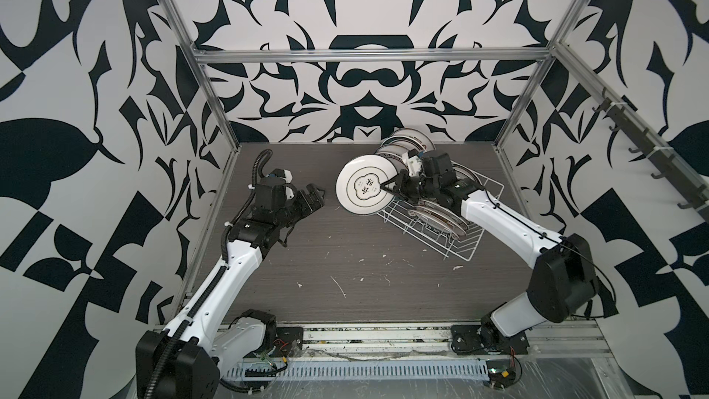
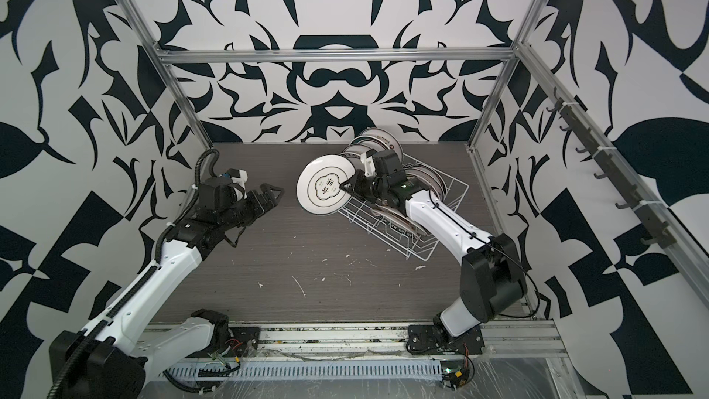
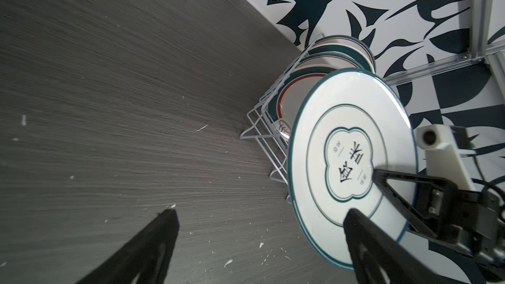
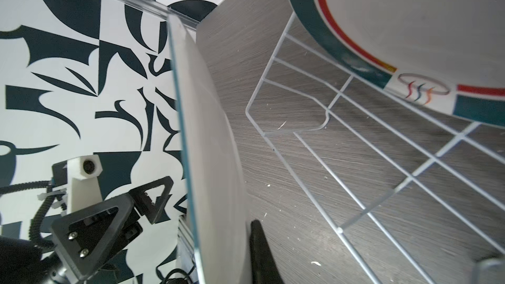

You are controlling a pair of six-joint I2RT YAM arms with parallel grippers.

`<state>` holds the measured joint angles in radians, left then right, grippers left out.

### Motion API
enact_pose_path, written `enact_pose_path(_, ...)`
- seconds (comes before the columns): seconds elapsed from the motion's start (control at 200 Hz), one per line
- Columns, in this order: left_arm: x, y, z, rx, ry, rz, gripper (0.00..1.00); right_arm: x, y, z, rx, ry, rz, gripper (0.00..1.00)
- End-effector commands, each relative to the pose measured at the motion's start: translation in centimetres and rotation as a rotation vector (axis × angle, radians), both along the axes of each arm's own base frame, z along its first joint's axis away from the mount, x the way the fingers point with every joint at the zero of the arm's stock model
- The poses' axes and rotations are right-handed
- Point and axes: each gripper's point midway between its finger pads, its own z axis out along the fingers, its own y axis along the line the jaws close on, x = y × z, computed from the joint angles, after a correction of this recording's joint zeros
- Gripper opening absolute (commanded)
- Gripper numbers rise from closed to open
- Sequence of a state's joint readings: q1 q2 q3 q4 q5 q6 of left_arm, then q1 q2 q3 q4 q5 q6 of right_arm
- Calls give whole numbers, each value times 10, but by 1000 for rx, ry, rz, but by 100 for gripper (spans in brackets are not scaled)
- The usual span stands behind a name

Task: Unload the plates from the dish rack
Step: Place a plate at the middle-left of the table.

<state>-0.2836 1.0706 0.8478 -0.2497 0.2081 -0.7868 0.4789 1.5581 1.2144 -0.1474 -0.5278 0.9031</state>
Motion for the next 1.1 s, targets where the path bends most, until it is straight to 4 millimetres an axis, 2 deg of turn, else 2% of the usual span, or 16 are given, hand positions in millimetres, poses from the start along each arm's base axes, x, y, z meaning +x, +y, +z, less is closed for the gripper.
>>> enact_pose_path(0.0, 5, -12, 4, -78, -21, -29, 97, 0, 28, 51, 211, -69, 59, 0)
enact_pose_path(0.115, 8, -15, 2, -96, -24, -37, 95, -1, 43, 49, 242, -47, 76, 0)
enact_pose_path(0.3, 14, -22, -1, -122, -17, -55, 86, -6, 70, 57, 314, -32, 123, 0)
enact_pose_path(0.375, 15, -23, 0, -130, -21, -57, 72, -6, 75, 54, 310, -27, 131, 0)
enact_pose_path(0.68, 16, -15, 0, -183, -12, -46, 36, -5, 87, 42, 297, -13, 145, 0)
enact_pose_path(0.935, 17, -16, -6, -195, 14, -70, 10, -6, 100, 39, 295, -15, 180, 0)
enact_pose_path(1.01, 17, -13, -6, -197, 18, -67, 4, -5, 102, 40, 297, -18, 180, 6)
enact_pose_path(1.095, 17, -7, -7, -196, 26, -54, 0, -3, 102, 41, 291, -23, 180, 18)
